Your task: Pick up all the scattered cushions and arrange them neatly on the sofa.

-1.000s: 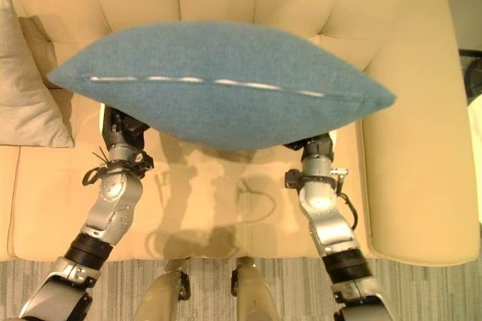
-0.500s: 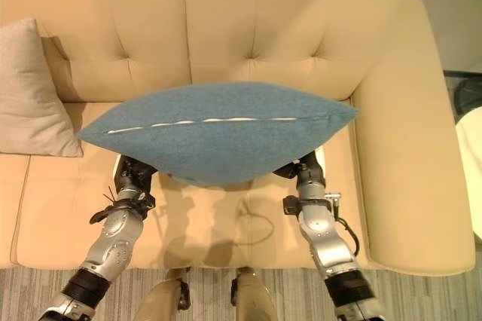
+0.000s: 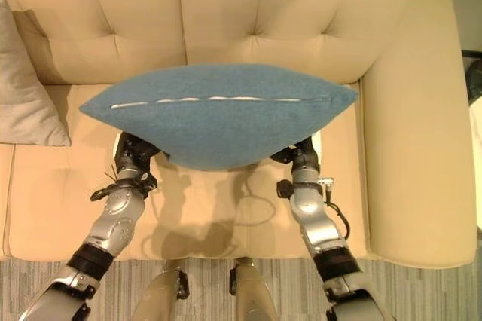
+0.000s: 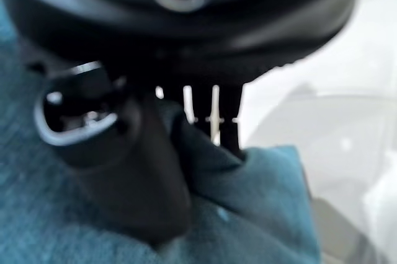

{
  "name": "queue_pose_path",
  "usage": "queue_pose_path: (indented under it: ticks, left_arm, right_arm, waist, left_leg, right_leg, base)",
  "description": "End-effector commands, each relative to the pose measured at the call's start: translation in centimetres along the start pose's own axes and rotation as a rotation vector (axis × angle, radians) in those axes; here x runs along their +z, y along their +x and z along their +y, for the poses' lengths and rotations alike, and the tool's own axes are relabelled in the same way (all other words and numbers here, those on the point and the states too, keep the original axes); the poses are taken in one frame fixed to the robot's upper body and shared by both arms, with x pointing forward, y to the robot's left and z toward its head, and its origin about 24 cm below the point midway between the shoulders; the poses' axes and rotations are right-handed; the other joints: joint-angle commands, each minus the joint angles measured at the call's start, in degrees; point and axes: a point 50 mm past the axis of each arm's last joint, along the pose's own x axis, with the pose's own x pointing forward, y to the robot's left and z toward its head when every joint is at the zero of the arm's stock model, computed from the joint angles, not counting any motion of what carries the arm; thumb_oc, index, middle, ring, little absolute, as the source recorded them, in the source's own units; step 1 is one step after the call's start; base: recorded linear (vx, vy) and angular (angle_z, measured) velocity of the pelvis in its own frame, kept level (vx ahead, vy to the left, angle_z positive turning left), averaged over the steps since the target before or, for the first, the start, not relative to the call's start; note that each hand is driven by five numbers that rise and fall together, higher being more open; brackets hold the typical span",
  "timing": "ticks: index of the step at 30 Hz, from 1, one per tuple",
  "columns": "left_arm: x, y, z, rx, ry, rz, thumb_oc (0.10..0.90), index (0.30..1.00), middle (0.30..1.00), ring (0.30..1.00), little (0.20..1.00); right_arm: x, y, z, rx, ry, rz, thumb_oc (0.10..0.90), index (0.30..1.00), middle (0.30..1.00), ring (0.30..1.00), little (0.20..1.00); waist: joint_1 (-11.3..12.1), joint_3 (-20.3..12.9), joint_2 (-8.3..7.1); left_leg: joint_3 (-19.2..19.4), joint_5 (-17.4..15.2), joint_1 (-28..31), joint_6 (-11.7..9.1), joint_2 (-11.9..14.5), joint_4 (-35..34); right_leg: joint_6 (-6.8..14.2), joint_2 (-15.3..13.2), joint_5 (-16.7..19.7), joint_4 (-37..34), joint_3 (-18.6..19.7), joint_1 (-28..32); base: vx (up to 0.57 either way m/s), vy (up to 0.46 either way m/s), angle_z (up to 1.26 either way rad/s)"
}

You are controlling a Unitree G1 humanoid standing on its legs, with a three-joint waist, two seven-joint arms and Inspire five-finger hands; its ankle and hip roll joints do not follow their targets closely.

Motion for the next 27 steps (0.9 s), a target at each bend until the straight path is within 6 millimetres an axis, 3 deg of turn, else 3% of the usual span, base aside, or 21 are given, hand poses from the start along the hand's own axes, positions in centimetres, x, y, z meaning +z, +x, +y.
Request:
queue_pose_path:
  ticks: [1, 2, 3, 4, 5, 6, 11, 13, 17, 18, 22, 27]
  left_arm:
    - [4.2, 0.8, -6.8, -0.284, 0.019, -0.238, 0.4, 0.3, 0.3, 0.3, 0.3]
    - [4.2, 0.8, -6.8, -0.284, 0.019, -0.238, 0.4, 0.3, 0.3, 0.3, 0.3]
    - [4.3, 0.9, -6.8, -0.281, 0.024, -0.239, 0.4, 0.3, 0.3, 0.3, 0.3]
    - [4.4, 1.0, -6.8, -0.28, 0.026, -0.243, 0.555, 0.533, 0.533, 0.533, 0.533]
    - [4.4, 1.1, -6.7, -0.276, 0.026, -0.244, 0.8, 0.9, 0.9, 0.9, 0.9]
    - [4.5, 1.1, -6.7, -0.275, 0.026, -0.246, 0.8, 0.9, 0.9, 0.9, 0.9]
    - [4.4, 1.3, -6.2, -0.25, 0.031, -0.243, 0.8, 0.9, 0.9, 0.9, 0.9]
    - [5.5, 2.8, -4.3, -0.192, 0.145, -0.272, 0.8, 0.9, 0.9, 0.9, 0.9]
    - [6.8, 3.8, -2.1, -0.13, 0.204, -0.293, 0.8, 0.9, 0.9, 0.9, 0.9]
    - [7.8, 4.4, -0.1, -0.07, 0.238, -0.308, 0.8, 0.9, 0.9, 0.9, 0.9]
    - [9.2, 5.0, 3.5, 0.076, 0.206, -0.32, 0.8, 0.9, 0.9, 0.9, 0.9]
    - [9.1, 4.7, 4.9, 0.135, 0.152, -0.318, 0.8, 0.9, 0.9, 0.9, 0.9]
  right_arm:
    - [6.5, 0.4, 3.9, 0.1, 0.148, -0.311, 0.4, 0.3, 0.3, 0.3, 0.3]
    - [6.5, 0.4, 3.9, 0.1, 0.148, -0.311, 0.4, 0.3, 0.3, 0.3, 0.3]
    - [6.5, 0.5, 4.1, 0.106, 0.143, -0.307, 0.489, 0.434, 0.434, 0.434, 0.434]
    - [6.5, 0.6, 4.2, 0.115, 0.131, -0.309, 0.58, 0.571, 0.571, 0.571, 0.571]
    - [6.5, 0.6, 4.3, 0.117, 0.118, -0.312, 0.762, 0.844, 0.844, 0.844, 0.844]
    - [6.5, 0.7, 4.2, 0.115, 0.109, -0.31, 0.8, 0.9, 0.9, 0.9, 0.9]
    - [7.0, 1.5, 3.5, 0.076, 0.054, -0.336, 0.8, 0.9, 0.9, 0.9, 0.9]
    - [8.2, 3.1, 1.5, 0.006, 0.0, -0.372, 0.8, 0.9, 0.9, 0.9, 0.9]
    - [9.0, 4.1, 0.5, -0.027, -0.001, -0.382, 0.8, 0.9, 0.9, 0.9, 0.9]
    - [9.2, 4.6, 0.0, -0.043, 0.013, -0.37, 0.8, 0.9, 0.9, 0.9, 0.9]
    - [8.9, 5.7, -1.3, -0.094, 0.038, -0.319, 0.8, 0.9, 0.9, 0.9, 0.9]
    - [7.9, 5.8, -3.3, -0.172, 0.052, -0.272, 0.8, 0.9, 0.9, 0.9, 0.9]
  waist:
    - [0.7, -8.7, -2.95]
    - [0.7, -8.7, -2.94]
    - [0.7, -8.7, -2.88]
    - [0.7, -8.8, -2.85]
    - [0.7, -8.8, -2.82]
    - [0.7, -8.9, -2.77]
    - [1.0, -9.1, -2.54]
    - [1.2, -9.6, -2.35]
    - [1.3, -9.7, -2.42]
    - [1.3, -9.8, -2.47]
    - [1.6, -10.2, -2.74]
    - [2.1, -10.7, -2.53]
  left_leg:
    - [2.6, -4.1, 1.4, -3.5, 0.4, 0.2]
    - [2.6, -4.1, 1.4, -3.5, 0.4, 0.2]
    - [2.6, -4.1, 1.4, -3.5, 0.4, 0.2]
    - [2.7, -4.1, 1.2, -3.5, 0.4, 0.2]
    - [2.7, -4.1, 1.2, -3.5, 0.3, 0.2]
    - [2.7, -4.1, 1.1, -3.5, 0.2, 0.2]
    - [2.5, -4.3, 0.9, -3.4, 0.0, 0.2]
    - [2.3, -4.3, 0.5, -3.5, -0.1, 0.2]
    - [2.4, -4.3, 0.5, -3.6, 0.0, 0.2]
    - [2.5, -4.2, 0.6, -3.6, 0.1, 0.2]
    - [2.5, -4.3, 1.2, -3.7, 0.3, 0.2]
    - [2.1, -4.6, 1.8, -3.7, 0.1, 0.2]
  right_leg:
    - [4.1, -2.0, -3.0, 0.2, -0.1, -1.0]
    - [4.1, -2.0, -3.0, 0.2, -0.1, -1.1]
    - [4.1, -2.0, -3.0, 0.2, 0.0, -1.2]
    - [4.1, -2.0, -3.0, 0.2, -0.1, -1.3]
    - [4.1, -2.0, -3.0, 0.2, 0.0, -1.3]
    - [4.1, -2.0, -3.0, 0.2, 0.0, -1.4]
    - [4.1, -2.1, -3.0, 0.2, -0.2, -1.7]
    - [4.2, -2.1, -2.8, 0.2, -0.2, -2.1]
    - [4.1, -2.0, -2.8, 0.2, -0.3, -2.1]
    - [4.0, -2.0, -2.8, 0.2, -0.2, -2.1]
    - [3.9, -1.8, -3.0, 0.2, -0.1, -1.4]
    - [3.8, -1.9, -3.2, 0.2, -0.5, -0.8]
  base:
    - [0.01, -0.002, -0.04]
    - [0.01, -0.005, -0.03]
    - [0.0, 0.0, 0.0]
    - [0.0, 0.0, 0.0]
    - [0.0, 0.0, 0.0]
    - [0.0, 0.0, 0.0]
    - [0.0, 0.0, -0.01]
    - [0.0, 0.0, 0.0]
    - [0.0, -0.004, -0.01]
    - [0.0, -0.01, -0.04]
    - [0.01, -0.008, -0.08]
    - [0.02, -0.008, 0.08]
